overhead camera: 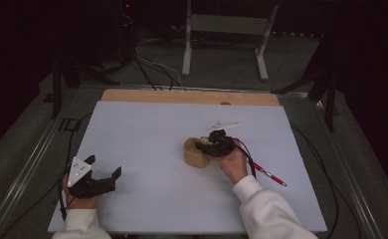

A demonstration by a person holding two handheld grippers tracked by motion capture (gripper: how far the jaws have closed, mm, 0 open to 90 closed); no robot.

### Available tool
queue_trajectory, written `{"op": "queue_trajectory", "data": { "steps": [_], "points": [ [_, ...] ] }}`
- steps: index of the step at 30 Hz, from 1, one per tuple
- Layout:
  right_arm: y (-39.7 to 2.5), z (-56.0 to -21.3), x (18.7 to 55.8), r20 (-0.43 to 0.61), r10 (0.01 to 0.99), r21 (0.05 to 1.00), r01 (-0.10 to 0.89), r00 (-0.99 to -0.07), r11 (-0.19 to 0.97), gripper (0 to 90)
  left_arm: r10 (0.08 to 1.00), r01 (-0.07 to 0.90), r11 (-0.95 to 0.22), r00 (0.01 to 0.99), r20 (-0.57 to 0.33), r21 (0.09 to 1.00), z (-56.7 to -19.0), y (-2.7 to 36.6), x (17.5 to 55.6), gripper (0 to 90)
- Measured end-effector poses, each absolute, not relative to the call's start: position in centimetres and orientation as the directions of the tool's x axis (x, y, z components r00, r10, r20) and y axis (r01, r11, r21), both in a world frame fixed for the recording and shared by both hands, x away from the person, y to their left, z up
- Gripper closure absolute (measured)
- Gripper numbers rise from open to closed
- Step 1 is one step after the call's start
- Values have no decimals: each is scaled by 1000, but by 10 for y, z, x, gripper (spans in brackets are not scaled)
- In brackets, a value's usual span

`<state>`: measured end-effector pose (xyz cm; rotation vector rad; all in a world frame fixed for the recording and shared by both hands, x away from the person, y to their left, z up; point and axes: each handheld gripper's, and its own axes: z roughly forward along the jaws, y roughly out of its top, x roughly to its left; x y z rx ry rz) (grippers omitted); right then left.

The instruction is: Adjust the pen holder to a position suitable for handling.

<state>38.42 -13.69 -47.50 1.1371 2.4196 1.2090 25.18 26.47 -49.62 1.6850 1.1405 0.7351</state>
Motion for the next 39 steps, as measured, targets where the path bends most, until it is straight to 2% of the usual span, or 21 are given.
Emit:
{"op": "queue_trajectory", "data": {
  "steps": [7,9,10,11,12,13,17,19,31,36,39],
  "points": [
    [-137,-476,378,139,707,748,541,-694,384,625,923,361,-128,385,-23,924,-497,264,252,0],
    [-138,-477,379,148,707,741,551,-691,384,485,922,361,-127,386,-24,924,-497,264,252,0],
    [-136,-478,380,131,708,731,550,-694,404,439,922,361,-128,387,-24,924,-497,264,252,0],
    [-136,-478,380,131,708,731,550,-694,404,439,922,361,-128,387,-24,924,-497,264,252,0],
    [-134,-479,380,128,693,720,547,-709,426,285,922,361,-128,386,-24,924,-497,264,252,0],
    [-133,-480,380,131,695,713,554,-707,429,197,922,361,-128,386,-23,924,-497,264,253,0],
    [-133,-477,376,71,729,733,531,-680,424,30,923,360,-128,385,-23,924,-498,264,253,0],
    [-136,-473,376,74,719,743,519,-691,423,0,923,363,-128,385,-23,923,-498,264,253,0],
    [-156,-450,361,45,744,818,452,-666,355,0,922,362,-130,386,-21,923,-498,264,253,0],
    [-168,-442,357,62,754,843,439,-654,311,3,923,360,-129,385,-21,924,-498,264,253,0],
    [-180,-437,353,45,756,870,397,-653,292,4,923,361,-130,385,-20,924,-498,263,253,0]
  ]
}}
